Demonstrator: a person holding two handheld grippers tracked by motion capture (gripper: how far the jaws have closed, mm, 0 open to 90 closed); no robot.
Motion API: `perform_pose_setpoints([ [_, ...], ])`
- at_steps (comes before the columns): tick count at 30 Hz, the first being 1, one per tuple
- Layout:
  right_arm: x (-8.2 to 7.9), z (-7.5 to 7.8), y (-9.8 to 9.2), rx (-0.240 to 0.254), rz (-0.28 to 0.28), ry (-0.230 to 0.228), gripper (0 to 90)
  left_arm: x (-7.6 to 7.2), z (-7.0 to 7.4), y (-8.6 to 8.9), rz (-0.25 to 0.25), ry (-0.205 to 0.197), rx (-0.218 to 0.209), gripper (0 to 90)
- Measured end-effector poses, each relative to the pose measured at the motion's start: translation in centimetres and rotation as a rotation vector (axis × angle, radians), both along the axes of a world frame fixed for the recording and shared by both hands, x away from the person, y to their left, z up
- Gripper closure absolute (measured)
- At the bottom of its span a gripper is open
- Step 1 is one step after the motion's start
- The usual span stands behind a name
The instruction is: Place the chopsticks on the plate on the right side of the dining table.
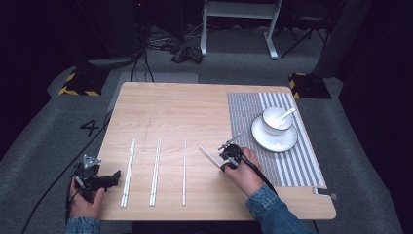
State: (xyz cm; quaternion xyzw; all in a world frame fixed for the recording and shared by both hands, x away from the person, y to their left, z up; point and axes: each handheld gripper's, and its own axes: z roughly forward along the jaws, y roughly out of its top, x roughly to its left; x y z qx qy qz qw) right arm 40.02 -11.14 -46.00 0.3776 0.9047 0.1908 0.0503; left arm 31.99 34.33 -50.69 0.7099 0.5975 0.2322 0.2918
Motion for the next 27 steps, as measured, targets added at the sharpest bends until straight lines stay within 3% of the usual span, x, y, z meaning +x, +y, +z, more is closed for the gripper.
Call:
perform_pose_setpoints([
  [11, 0.1, 1.5, -1.1, 0.032, -0.006, -0.039, 85.7, 0.0, 0.0, 0.0, 0.000, 0.000, 0.000, 0.1],
  [27, 0.2, 4.7, -3.7, 0.033, -0.044, -0.109, 85.7, 0.0, 0.0, 0.0, 0.000, 0.000, 0.000, 0.1],
])
